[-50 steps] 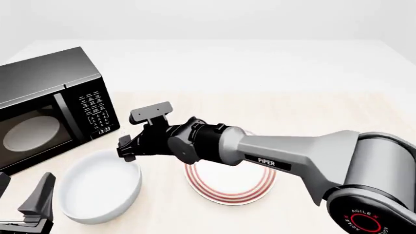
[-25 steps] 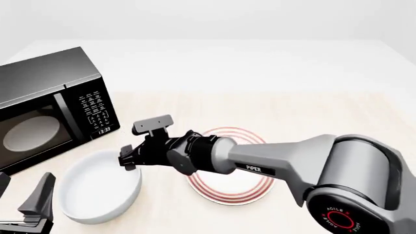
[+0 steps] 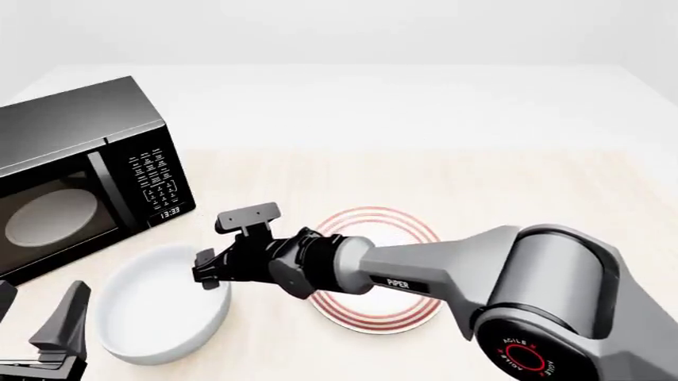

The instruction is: Put the white bowl to the right of the plate.

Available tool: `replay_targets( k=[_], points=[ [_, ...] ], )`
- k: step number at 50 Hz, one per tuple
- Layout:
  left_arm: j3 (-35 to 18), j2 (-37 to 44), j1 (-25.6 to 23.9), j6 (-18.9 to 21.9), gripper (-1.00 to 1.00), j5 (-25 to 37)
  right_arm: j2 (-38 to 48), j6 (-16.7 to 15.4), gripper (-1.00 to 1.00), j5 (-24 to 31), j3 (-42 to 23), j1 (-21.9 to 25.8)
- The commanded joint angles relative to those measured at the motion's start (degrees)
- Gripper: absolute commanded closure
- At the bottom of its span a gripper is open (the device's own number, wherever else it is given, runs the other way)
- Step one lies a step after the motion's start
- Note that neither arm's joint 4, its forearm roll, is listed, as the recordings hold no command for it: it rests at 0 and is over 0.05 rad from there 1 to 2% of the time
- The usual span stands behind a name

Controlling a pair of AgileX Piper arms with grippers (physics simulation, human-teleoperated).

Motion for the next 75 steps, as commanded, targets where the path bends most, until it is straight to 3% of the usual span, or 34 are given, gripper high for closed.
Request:
replay_targets(
  k=[1,30,33,55,56,69,75],
  points=[
    [0.00,0.00,0.00,0.00,-1.00,0.00,1.29,1.03,-1.00,-1.40,0.40,0.30],
    [0.00,0.00,0.00,0.00,-1.00,0.00,3.70,2.78,-1.00,-4.57,1.06,0.48],
    [0.00,0.00,0.00,0.00,-1.00,0.00,5.64,4.54,-1.00,-6.95,1.96,1.53],
    [0.00,0.00,0.00,0.00,-1.00,0.00,6.79,4.49,-1.00,-6.76,1.15,1.67],
    [0.00,0.00,0.00,0.00,-1.00,0.00,6.87,4.00,1.00,-6.26,0.78,1.54],
    [0.00,0.00,0.00,0.00,-1.00,0.00,5.45,2.68,1.00,-4.55,0.21,0.86],
    [0.00,0.00,0.00,0.00,-1.00,0.00,1.86,0.02,1.00,-1.71,0.03,-0.21]
  ],
)
